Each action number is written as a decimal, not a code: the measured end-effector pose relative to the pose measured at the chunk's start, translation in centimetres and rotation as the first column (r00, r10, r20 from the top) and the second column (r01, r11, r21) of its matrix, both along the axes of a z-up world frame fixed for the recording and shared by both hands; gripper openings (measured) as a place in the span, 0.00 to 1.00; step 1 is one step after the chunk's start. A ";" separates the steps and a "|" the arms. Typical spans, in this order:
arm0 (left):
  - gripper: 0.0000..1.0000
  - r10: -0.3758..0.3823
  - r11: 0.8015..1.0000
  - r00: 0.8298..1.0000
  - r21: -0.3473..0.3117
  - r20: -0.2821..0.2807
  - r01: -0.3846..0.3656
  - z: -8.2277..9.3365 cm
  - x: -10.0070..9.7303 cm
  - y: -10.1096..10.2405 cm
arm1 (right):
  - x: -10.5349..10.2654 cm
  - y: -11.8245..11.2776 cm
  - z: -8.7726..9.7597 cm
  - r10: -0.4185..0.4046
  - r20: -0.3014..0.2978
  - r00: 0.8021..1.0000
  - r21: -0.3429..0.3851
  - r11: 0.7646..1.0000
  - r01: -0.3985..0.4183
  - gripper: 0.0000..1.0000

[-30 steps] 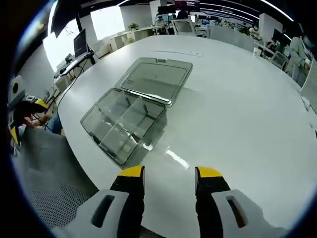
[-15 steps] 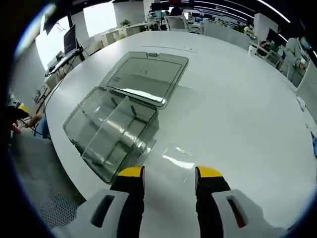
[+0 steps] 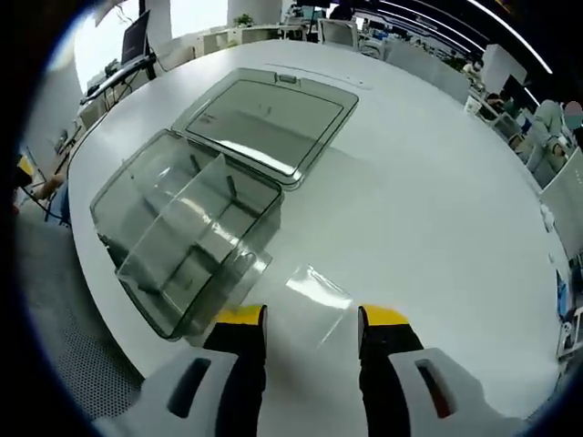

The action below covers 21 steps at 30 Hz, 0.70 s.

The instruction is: Insert the divider into the dual guide fixture by aligning both edges with the guide slots and pushing it downward to the bottom, including one-sided entry, uneven engagement, binding, and posture correction.

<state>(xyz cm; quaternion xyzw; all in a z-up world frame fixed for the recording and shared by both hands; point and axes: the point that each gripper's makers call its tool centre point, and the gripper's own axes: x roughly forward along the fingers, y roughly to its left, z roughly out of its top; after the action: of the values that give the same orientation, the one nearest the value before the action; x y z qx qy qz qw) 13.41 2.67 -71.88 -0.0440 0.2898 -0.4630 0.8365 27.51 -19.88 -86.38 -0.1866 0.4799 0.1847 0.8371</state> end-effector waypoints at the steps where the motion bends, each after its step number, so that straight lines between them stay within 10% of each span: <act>1: 0.64 0.001 1.000 1.000 0.000 0.000 -0.001 0.0 0.0 0.0 | 0.0 -0.3 0.1 -0.001 0.002 1.000 -0.003 1.000 0.001 0.36; 21: 0.64 0.013 1.000 1.000 -0.009 0.002 -0.013 0.1 0.2 0.1 | 0.1 -1.4 -0.4 -0.282 -0.040 0.958 0.123 0.951 0.285 0.39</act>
<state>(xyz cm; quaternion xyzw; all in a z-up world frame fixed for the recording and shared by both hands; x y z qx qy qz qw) 13.63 2.79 -71.80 -0.0492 0.2867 -0.4587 0.8396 27.61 -21.32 -86.73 -0.0600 0.4980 0.0947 0.8599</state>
